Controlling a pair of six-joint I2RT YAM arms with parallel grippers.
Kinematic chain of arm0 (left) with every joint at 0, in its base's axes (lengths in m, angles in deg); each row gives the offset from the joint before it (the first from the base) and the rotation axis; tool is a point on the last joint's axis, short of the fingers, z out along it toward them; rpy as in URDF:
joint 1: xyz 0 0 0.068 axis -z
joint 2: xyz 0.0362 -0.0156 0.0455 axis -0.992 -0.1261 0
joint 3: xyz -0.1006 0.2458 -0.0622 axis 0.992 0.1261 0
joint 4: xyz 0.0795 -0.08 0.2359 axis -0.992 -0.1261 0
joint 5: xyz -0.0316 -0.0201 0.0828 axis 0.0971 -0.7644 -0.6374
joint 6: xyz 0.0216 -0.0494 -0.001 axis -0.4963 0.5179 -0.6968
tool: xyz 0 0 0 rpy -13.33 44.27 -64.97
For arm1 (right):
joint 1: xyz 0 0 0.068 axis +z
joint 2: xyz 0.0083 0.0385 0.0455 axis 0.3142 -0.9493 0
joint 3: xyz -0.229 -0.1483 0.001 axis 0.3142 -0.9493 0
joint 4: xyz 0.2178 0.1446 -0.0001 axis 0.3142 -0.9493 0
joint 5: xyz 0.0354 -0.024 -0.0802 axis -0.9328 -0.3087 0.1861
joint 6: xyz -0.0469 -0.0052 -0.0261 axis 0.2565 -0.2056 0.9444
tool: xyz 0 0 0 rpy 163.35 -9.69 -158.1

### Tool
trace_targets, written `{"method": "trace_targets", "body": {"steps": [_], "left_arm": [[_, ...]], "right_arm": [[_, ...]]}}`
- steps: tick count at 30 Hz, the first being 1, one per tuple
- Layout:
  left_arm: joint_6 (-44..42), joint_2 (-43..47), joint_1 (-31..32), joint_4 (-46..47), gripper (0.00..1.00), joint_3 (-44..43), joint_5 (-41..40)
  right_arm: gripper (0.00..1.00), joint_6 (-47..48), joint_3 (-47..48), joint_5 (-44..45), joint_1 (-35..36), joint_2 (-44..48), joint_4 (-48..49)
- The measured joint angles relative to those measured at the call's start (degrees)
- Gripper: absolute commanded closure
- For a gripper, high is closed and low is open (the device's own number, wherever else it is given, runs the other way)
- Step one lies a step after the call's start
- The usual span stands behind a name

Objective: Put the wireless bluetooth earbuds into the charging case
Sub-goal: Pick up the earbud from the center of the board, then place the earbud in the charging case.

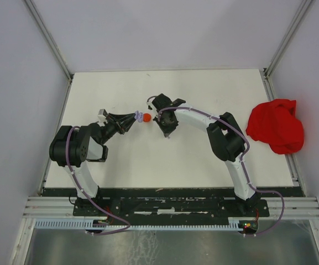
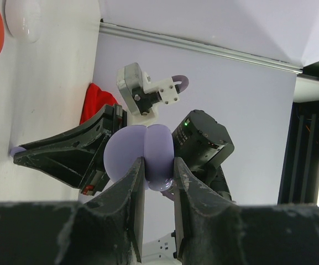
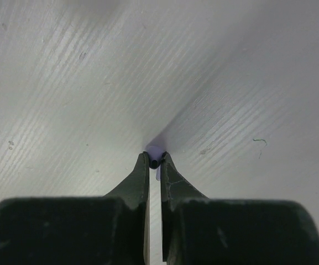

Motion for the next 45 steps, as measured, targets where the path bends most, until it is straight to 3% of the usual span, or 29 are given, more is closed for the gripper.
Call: {"method": "trace_targets", "body": {"steps": [7, 13, 20, 25, 37, 45], "left_arm": [[0.0, 0.0, 2.1, -0.4, 0.97, 0.0, -0.4], [0.0, -0.4, 5.5, -0.4, 0.97, -0.5, -0.7], [0.0, -3.6, 8.9, -0.5, 0.97, -3.1, -2.2], [0.1, -5.3, 10.2, -0.4, 0.97, -5.2, -2.6], [3.2, -8.6, 13.1, -0.2, 0.97, -10.5, -3.5], [4.3, -9.6, 13.6, 0.0, 0.97, -12.2, -3.5]], "right_arm": [[0.99, 0.2, -2.2, 0.8, -1.1, 2.1, 4.4], [1.0, 0.2, -7.6, 2.4, -3.0, 11.3, 12.4], [0.99, 0.6, -23.7, 3.4, -4.2, 28.1, 32.2], [0.99, 1.1, -36.2, 1.2, -4.2, 35.1, 49.9], [1.0, 1.5, -50.6, -7.0, -4.2, 36.3, 79.6], [1.0, 3.0, -54.0, -11.7, -4.2, 36.3, 90.6]]}}
